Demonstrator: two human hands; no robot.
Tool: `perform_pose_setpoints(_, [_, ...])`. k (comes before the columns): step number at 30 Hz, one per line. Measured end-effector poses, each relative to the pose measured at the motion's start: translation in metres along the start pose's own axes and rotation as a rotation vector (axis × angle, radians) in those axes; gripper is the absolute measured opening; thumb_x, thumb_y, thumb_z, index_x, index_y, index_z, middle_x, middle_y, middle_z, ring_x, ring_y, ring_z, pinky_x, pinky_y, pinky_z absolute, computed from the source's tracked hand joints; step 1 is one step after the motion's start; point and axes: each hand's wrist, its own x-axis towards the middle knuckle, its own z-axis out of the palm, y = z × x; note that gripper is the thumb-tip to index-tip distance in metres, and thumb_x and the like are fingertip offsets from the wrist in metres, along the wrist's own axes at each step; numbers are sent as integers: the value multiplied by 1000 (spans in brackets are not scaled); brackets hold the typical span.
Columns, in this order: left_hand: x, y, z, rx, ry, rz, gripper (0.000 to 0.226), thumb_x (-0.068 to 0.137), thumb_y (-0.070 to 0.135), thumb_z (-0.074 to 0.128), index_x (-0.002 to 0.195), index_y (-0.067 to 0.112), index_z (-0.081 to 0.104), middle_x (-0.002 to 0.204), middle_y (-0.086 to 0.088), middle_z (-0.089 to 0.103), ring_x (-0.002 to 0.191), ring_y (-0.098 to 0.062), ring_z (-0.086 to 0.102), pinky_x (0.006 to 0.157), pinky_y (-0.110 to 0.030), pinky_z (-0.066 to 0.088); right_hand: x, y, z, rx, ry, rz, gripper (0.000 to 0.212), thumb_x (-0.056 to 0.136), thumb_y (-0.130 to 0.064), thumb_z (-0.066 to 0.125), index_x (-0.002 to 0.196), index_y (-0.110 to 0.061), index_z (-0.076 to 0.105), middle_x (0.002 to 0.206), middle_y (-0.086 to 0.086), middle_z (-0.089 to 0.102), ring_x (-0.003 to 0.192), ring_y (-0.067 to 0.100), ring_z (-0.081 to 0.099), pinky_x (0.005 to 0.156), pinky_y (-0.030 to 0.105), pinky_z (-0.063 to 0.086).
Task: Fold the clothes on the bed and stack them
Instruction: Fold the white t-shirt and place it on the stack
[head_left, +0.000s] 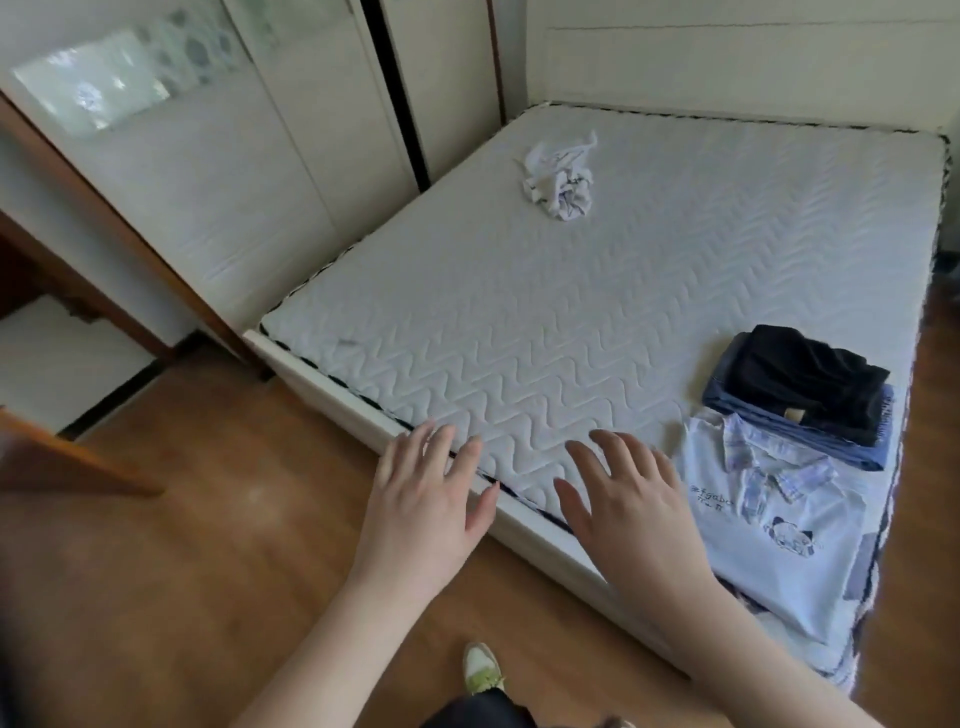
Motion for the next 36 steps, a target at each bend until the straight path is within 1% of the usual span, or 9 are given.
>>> perform_pose_setpoints(4, [-35, -41, -1, 20, 26, -60, 38, 94, 43, 49, 117, 15, 61, 115, -3, 57, 114, -26, 53, 99, -42, 40, 10, -44, 13, 34, -47, -86, 27, 89, -33, 63, 103, -11, 70, 109, 8, 67, 103, 30, 64, 83, 42, 50])
perform_pose_setpoints(6, [-56, -67, -1, 38, 22, -114, 39, 95, 44, 49, 117, 15, 61, 115, -3, 58, 114, -26, 53, 100, -43, 40, 18, -75, 22, 50, -55, -154, 29, 91, -35, 58, 101, -11, 71, 109, 8, 68, 103, 30, 65, 83, 42, 51])
perform_pose_setpoints(9, [-85, -108, -4, 58, -6, -238, 43, 95, 48, 47, 120, 16, 62, 120, -4, 59, 120, -27, 52, 108, -49, 34, 33, -129, 38, 68, -63, -274, 43, 94, -42, 42, 102, -11, 71, 112, 8, 68, 105, 29, 65, 87, 41, 51])
perform_pose_setpoints(12, [-119, -153, -9, 63, -69, -335, 48, 96, 53, 43, 124, 18, 60, 127, -4, 58, 126, -27, 49, 113, -51, 28, 41, -186, 57, 84, -127, -400, 46, 97, -45, 39, 110, -13, 68, 117, 8, 66, 111, 29, 61, 92, 42, 50])
perform_pose_setpoints(17, [-169, -221, -10, 31, -146, -514, 53, 98, 56, 36, 128, 19, 59, 131, -4, 57, 129, -27, 47, 112, -52, 28, 53, -268, 94, 66, -190, -565, 45, 99, -46, 39, 115, -14, 67, 119, 9, 65, 114, 29, 59, 98, 42, 46])
perform_pose_setpoints(20, [-192, -250, -6, -6, -193, -607, 57, 98, 59, 30, 130, 21, 57, 133, -5, 56, 131, -28, 47, 112, -53, 28, 56, -307, 116, 65, -193, -607, 45, 99, -46, 41, 114, -13, 67, 120, 9, 64, 115, 28, 59, 99, 42, 45])
perform_pose_setpoints(27, [-227, -313, 6, -47, -229, -713, 59, 100, 57, 25, 132, 20, 57, 134, -7, 58, 131, -27, 49, 112, -53, 32, 75, -386, 159, 92, -217, -685, 44, 99, -47, 39, 116, -17, 65, 122, 7, 63, 115, 26, 58, 99, 41, 43])
perform_pose_setpoints(32, [-215, -359, 21, -62, -247, -817, 60, 100, 57, 23, 132, 21, 57, 133, -6, 60, 130, -26, 50, 110, -52, 35, 114, -418, 190, 96, -191, -724, 43, 99, -45, 40, 115, -16, 66, 119, 9, 65, 111, 28, 61, 98, 41, 42])
perform_pose_setpoints(36, [-193, -398, 44, -43, -280, -829, 59, 100, 57, 21, 134, 22, 55, 135, -5, 59, 132, -25, 48, 113, -53, 31, 154, -439, 224, 95, -204, -749, 44, 100, -45, 38, 117, -15, 64, 122, 10, 63, 114, 29, 59, 100, 42, 41])
